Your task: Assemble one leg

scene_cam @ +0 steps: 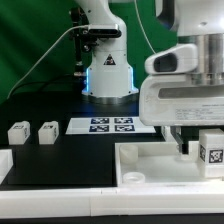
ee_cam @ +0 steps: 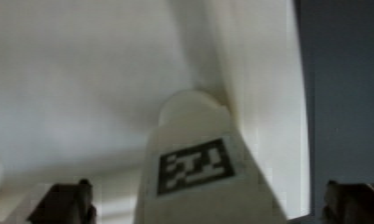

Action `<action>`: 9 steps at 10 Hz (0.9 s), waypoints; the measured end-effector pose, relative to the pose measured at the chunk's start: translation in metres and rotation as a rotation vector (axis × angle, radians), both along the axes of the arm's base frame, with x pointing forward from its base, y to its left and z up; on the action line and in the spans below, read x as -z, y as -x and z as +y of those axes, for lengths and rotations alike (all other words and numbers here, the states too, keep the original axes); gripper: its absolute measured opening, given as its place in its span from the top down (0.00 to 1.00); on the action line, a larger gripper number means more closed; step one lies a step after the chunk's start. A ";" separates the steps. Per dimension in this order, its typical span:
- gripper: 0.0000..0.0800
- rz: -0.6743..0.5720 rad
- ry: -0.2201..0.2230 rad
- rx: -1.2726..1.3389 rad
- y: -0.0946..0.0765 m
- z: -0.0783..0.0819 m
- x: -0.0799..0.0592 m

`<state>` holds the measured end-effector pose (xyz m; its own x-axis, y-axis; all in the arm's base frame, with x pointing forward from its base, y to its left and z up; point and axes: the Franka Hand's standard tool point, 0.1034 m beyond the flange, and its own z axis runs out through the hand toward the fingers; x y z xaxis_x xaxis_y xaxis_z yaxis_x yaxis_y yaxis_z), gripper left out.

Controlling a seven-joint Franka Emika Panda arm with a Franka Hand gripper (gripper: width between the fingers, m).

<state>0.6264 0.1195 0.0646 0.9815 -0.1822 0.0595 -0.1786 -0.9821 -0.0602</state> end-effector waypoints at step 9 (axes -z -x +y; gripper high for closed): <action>0.64 0.016 -0.019 0.465 -0.003 -0.002 0.002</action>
Offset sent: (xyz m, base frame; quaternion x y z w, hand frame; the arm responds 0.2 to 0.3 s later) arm 0.0000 0.0000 0.0000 0.0000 0.0000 0.0899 0.9960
